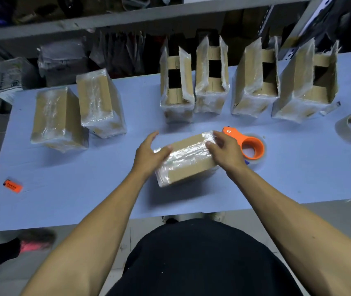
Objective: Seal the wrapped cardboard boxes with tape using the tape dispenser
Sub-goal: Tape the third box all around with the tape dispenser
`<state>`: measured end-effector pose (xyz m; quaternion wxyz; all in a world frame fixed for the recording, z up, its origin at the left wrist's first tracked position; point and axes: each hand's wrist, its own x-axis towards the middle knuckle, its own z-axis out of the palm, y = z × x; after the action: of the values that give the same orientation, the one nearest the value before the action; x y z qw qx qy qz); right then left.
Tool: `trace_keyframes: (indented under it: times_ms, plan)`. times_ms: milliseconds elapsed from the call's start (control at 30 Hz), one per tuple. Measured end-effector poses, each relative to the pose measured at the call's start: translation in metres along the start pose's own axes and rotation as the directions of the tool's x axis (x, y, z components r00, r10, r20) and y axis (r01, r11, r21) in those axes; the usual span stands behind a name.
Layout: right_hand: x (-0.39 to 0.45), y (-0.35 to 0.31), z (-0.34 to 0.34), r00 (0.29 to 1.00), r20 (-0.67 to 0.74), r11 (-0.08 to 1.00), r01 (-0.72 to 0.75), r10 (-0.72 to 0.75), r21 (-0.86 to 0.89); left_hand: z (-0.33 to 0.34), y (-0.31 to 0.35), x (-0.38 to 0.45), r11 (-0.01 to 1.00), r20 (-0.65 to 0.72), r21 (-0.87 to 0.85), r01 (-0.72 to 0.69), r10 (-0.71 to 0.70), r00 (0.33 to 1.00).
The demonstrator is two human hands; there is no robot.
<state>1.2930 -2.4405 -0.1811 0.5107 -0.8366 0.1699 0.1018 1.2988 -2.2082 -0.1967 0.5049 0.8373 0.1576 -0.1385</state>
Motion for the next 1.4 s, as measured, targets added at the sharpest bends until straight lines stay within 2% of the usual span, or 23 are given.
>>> trace_keyframes:
  times_ms: [67,167,233,333,433,500,567,633,700,767,867,1000,1067,1167,1233,1267,1333,1400]
  plan:
    - [0.001,-0.001,0.001,0.998,0.052,0.996,-0.015,0.02,-0.09,0.002,0.0,-0.004,0.994,0.053,0.102,-0.045,0.04,0.998]
    - [-0.004,0.004,0.004,0.988,-0.151,0.974,-0.054,0.02,-0.222,0.005,-0.004,-0.014,0.991,0.032,0.131,-0.032,0.028,0.999]
    - [-0.005,0.007,0.007,0.985,-0.169,0.977,0.006,-0.043,-0.212,0.009,-0.006,-0.017,0.992,0.077,0.127,0.008,-0.018,0.997]
    - [0.001,0.001,0.011,0.99,-0.02,0.978,0.135,-0.14,-0.158,0.024,0.004,-0.016,0.996,0.202,0.075,0.046,-0.06,0.978]
    - [0.003,-0.007,0.016,0.963,0.17,0.958,0.238,-0.211,-0.16,0.044,0.022,-0.012,0.99,0.243,-0.133,0.054,-0.02,0.97]
    - [0.003,-0.005,0.008,0.973,0.141,0.977,0.193,-0.18,-0.085,0.054,0.024,-0.01,0.974,0.251,-0.221,0.055,0.003,0.968]
    - [0.008,0.009,-0.012,0.991,-0.042,0.99,0.121,-0.124,-0.068,0.059,0.018,-0.013,0.969,0.233,-0.246,0.032,0.027,0.972]
    - [0.015,0.029,-0.033,0.982,-0.183,0.968,0.003,-0.05,-0.249,0.059,0.016,-0.014,0.968,0.222,-0.248,0.032,0.025,0.975]
    - [0.018,0.048,-0.043,0.991,-0.121,0.886,-0.103,0.054,-0.452,0.06,0.017,-0.013,0.97,0.228,-0.243,0.025,0.032,0.973]
    - [0.019,0.06,-0.041,0.992,-0.038,0.835,-0.121,0.119,-0.537,0.06,0.019,-0.012,0.977,0.224,-0.213,0.017,0.032,0.974]
    - [0.021,0.062,-0.04,0.998,-0.047,0.828,-0.057,0.037,-0.558,0.061,0.021,-0.015,0.983,0.197,-0.181,0.015,0.022,0.98]
    - [0.022,0.048,-0.052,0.989,-0.111,0.899,0.04,-0.098,-0.435,0.066,0.024,-0.019,0.993,0.156,-0.121,-0.011,0.03,0.987]
    - [0.021,0.036,-0.06,0.985,-0.152,0.931,0.021,-0.082,-0.365,0.065,0.027,-0.019,0.998,0.173,-0.06,-0.022,0.032,0.984]
    - [0.016,0.019,-0.071,0.982,-0.155,0.931,0.045,-0.108,-0.363,0.056,0.034,-0.013,0.995,0.235,0.094,-0.042,0.019,0.972]
    - [0.011,0.007,-0.077,0.973,-0.133,0.902,0.117,-0.188,-0.416,0.049,0.048,-0.008,0.962,0.179,0.228,-0.152,0.112,0.978]
    - [0.01,0.003,-0.079,0.966,-0.116,0.884,0.159,-0.232,-0.439,0.047,0.06,-0.006,0.949,0.122,0.234,-0.211,0.187,0.975]
    - [0.007,-0.007,-0.084,0.946,-0.072,0.861,0.253,-0.315,-0.44,0.046,0.091,-0.002,0.971,0.063,0.062,-0.233,0.229,0.971]
    - [0.004,-0.017,-0.088,0.921,-0.032,0.856,0.348,-0.388,-0.381,0.046,0.125,-0.002,0.971,0.206,-0.236,-0.046,0.097,0.974]
